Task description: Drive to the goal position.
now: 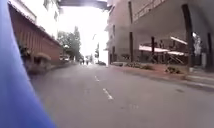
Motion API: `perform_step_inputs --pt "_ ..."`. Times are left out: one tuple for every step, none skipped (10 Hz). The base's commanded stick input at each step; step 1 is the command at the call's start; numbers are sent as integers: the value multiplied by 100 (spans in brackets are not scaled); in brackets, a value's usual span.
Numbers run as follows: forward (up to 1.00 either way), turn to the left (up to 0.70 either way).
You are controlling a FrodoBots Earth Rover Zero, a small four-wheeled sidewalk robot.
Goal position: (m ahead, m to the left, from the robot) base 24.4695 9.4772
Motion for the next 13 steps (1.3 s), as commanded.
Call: perform_step_inputs --pt "100 0" --pt "100 27" --pt "100 23" --pt "100 0" --pt "100 0" --pt "100 0" --pt "100 0" --pt "100 0" --pt "100 0" --pt "100 0" --pt "100 0" --pt "100 0" --pt "100 0"
